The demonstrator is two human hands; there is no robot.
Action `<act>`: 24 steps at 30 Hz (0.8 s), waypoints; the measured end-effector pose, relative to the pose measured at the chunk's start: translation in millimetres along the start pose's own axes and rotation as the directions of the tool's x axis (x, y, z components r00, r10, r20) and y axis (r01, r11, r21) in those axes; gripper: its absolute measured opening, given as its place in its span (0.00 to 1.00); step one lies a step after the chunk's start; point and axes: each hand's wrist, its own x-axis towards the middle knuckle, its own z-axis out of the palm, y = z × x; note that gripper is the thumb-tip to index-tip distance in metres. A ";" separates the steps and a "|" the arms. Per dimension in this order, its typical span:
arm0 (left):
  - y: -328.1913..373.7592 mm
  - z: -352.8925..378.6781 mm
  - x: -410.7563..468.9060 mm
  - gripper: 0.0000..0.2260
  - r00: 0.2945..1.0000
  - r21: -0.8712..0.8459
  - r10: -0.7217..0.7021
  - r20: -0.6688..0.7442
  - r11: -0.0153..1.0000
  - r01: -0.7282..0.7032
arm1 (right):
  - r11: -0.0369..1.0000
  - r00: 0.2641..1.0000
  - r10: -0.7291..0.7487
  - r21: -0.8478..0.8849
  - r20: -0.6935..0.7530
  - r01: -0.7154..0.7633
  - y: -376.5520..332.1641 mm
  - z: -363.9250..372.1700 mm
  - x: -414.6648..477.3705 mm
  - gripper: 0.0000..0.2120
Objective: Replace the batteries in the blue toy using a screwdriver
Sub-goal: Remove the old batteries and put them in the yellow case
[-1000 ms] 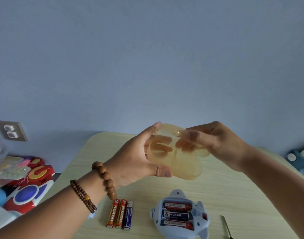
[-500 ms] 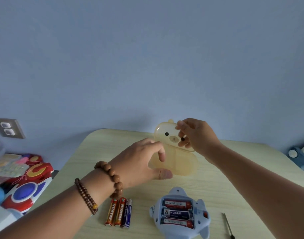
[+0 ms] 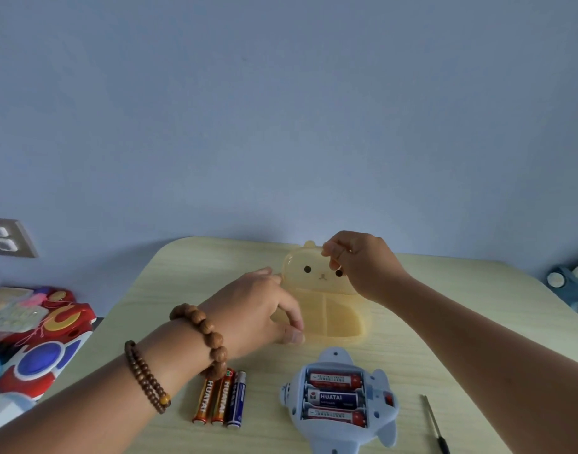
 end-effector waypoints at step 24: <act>18.1 -6.7 -34.2 0.09 0.994 0.023 0.092 -0.063 0.996 -0.091 | 0.917 0.941 -0.216 -0.277 0.261 0.287 -30.2 -49.5 -184.8 0.42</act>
